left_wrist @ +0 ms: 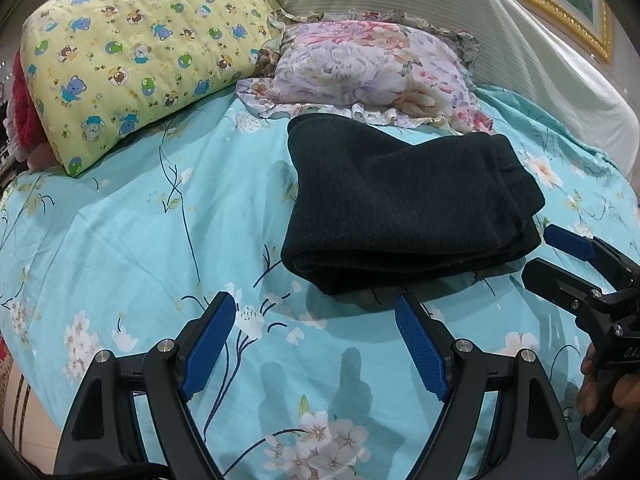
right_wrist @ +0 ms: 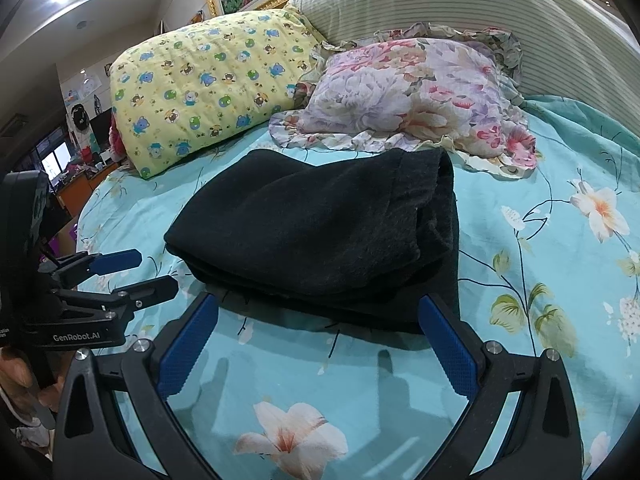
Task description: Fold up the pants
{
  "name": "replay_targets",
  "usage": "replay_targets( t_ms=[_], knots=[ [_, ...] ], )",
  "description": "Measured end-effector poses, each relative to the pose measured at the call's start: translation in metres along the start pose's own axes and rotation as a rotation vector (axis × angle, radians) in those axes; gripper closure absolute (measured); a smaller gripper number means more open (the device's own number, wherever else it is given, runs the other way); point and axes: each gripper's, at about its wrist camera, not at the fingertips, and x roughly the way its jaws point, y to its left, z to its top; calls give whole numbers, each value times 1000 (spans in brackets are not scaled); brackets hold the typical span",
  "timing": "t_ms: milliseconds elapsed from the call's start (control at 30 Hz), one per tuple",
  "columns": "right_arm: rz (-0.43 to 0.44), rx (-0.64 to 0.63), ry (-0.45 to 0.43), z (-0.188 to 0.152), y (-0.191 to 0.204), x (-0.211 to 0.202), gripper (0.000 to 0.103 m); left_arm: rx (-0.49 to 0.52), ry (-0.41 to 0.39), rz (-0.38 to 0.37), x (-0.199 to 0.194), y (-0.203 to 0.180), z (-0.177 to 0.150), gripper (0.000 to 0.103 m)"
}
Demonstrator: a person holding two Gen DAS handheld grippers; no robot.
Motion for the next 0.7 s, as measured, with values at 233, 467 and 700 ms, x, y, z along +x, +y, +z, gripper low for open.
replay_targets(
  t_ms=[233,467,700],
  knots=[
    [-5,1,-2,0,0,1,3,1,0,0,2,0,0,20],
    [-5,9,-10,-1,-1,1,3,1,-5,1,1,-1,0,20],
    [-5,12,-18,0,0,0,3,1,-5,-5,0,-2,2,20]
  ],
)
